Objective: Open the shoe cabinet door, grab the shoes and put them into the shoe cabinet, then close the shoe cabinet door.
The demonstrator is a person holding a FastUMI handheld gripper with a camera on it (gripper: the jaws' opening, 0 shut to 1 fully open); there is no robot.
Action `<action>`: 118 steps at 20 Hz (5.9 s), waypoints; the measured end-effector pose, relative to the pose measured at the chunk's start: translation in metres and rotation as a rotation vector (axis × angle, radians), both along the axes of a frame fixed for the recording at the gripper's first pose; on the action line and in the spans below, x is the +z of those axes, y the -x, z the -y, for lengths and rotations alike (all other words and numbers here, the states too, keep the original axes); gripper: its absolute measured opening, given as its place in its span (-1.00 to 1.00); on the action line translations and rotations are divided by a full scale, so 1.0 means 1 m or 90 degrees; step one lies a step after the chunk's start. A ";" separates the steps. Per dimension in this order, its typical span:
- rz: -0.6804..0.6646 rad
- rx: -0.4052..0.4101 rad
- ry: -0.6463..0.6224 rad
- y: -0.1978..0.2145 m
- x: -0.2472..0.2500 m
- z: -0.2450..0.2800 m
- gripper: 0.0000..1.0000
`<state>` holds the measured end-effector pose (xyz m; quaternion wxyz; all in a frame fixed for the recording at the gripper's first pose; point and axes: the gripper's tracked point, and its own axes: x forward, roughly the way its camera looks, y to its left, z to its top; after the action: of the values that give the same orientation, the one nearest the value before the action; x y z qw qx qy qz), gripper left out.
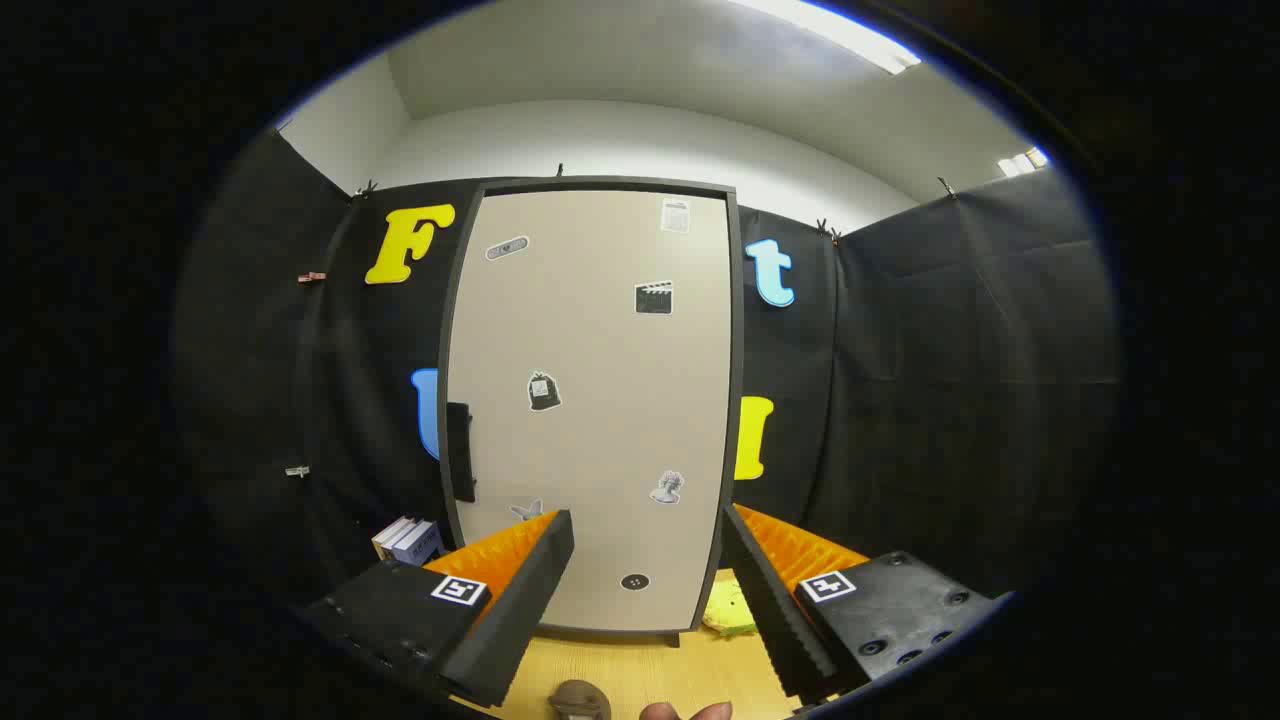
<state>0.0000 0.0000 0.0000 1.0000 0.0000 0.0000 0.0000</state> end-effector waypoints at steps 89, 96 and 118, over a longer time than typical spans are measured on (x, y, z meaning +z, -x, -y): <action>-0.037 0.188 -0.101 -0.005 -0.032 -0.063 -0.61; -0.053 0.189 -0.115 0.004 -0.033 -0.030 -0.61; -0.065 0.075 -0.171 0.002 -0.038 0.096 -0.71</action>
<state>-0.0023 -0.0955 -0.0380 0.9879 0.1341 0.0512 0.0589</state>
